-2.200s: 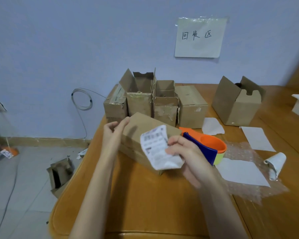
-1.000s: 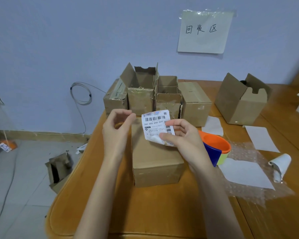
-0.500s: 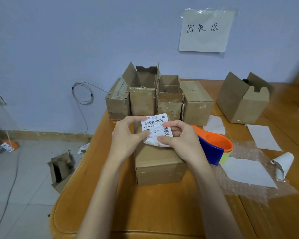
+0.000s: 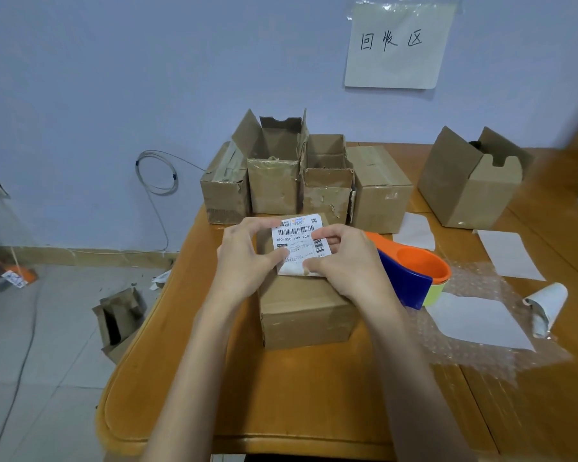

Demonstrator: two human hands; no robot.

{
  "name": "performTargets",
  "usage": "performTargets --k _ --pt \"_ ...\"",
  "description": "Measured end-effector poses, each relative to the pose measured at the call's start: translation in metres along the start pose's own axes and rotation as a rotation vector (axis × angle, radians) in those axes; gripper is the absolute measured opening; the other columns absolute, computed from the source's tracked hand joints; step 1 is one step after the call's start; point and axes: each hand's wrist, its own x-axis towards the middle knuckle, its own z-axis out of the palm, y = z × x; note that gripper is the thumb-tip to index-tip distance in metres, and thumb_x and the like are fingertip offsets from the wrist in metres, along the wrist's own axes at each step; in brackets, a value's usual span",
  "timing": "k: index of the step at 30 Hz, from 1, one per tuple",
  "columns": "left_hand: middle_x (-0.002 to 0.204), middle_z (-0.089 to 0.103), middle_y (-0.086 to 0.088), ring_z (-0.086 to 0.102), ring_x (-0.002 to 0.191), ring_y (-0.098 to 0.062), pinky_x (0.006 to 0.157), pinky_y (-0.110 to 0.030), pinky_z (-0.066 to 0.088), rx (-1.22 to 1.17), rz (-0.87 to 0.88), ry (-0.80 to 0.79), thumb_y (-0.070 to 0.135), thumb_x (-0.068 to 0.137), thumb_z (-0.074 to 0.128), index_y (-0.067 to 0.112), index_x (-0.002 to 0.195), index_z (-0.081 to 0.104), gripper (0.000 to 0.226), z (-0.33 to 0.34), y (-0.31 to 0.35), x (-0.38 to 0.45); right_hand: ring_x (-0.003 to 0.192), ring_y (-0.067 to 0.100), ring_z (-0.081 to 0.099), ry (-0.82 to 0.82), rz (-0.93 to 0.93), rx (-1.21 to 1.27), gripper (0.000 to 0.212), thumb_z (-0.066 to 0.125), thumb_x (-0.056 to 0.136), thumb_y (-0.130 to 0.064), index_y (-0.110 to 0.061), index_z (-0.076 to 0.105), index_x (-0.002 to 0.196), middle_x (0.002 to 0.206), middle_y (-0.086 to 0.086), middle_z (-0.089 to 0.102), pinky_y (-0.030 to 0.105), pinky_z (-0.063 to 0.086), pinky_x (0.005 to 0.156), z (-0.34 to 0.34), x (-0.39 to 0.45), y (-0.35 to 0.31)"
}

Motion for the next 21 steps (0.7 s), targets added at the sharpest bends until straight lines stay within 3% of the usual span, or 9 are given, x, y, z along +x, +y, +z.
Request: performTargets --k 3,7,11,14,18,21 --pt "0.123 0.054 0.018 0.038 0.131 -0.017 0.112 -0.048 0.029 0.051 0.025 -0.040 0.020 0.084 0.071 0.031 0.121 0.061 0.040 -0.001 -0.001 0.000 0.114 0.018 0.055 -0.014 -0.022 -0.123 0.051 0.078 0.073 -0.018 -0.025 0.060 0.121 0.123 -0.001 0.059 0.042 0.044 0.100 0.002 -0.002 -0.003" --pt "0.137 0.048 0.014 0.023 0.135 -0.016 0.114 -0.044 0.020 0.186 0.041 -0.080 0.026 0.092 0.061 0.029 0.131 0.054 0.040 -0.001 0.001 -0.005 0.124 0.023 0.039 0.064 -0.012 -0.402 0.055 0.077 0.072 -0.051 -0.038 0.060 0.123 0.128 -0.001 0.043 0.036 0.032 0.102 -0.006 -0.010 -0.001" --pt "0.154 0.026 0.004 0.007 0.143 -0.020 0.118 -0.043 0.013 0.245 0.045 -0.141 0.030 0.097 0.052 0.028 0.137 0.048 0.040 0.001 0.000 -0.008 0.124 0.022 0.036 0.036 -0.011 -0.387 0.061 0.076 0.070 -0.057 -0.040 0.058 0.125 0.125 -0.002 0.040 0.035 0.029 0.100 -0.012 -0.015 0.000" --pt "0.162 -0.002 0.004 -0.008 0.146 -0.018 0.119 -0.048 0.008 0.238 0.007 -0.181 0.040 0.095 0.053 0.038 0.138 0.046 0.043 -0.002 -0.003 -0.008 0.120 0.020 0.033 0.019 -0.066 -0.440 0.063 0.077 0.072 -0.050 -0.032 0.057 0.129 0.116 -0.006 0.035 0.032 0.031 0.099 -0.012 -0.014 -0.006" --pt "0.162 -0.006 0.006 -0.009 0.147 -0.018 0.118 -0.048 0.010 0.140 -0.064 -0.288 0.049 0.087 0.059 0.047 0.141 0.037 0.058 -0.008 -0.003 -0.012 0.119 0.012 0.040 0.064 -0.295 -0.306 0.044 0.072 0.082 -0.017 -0.020 0.062 0.125 0.123 -0.007 0.047 0.023 0.035 0.097 -0.007 -0.016 -0.022" --pt "0.162 -0.006 0.004 -0.010 0.148 -0.019 0.116 -0.047 0.010 0.090 -0.116 -0.344 0.037 0.089 0.064 0.048 0.144 0.031 0.065 -0.011 -0.003 -0.013 0.114 0.014 0.052 -0.054 -0.357 -0.247 0.033 0.053 0.089 0.002 -0.016 0.067 0.113 0.123 -0.003 0.057 0.024 0.043 0.093 0.008 -0.013 -0.038"
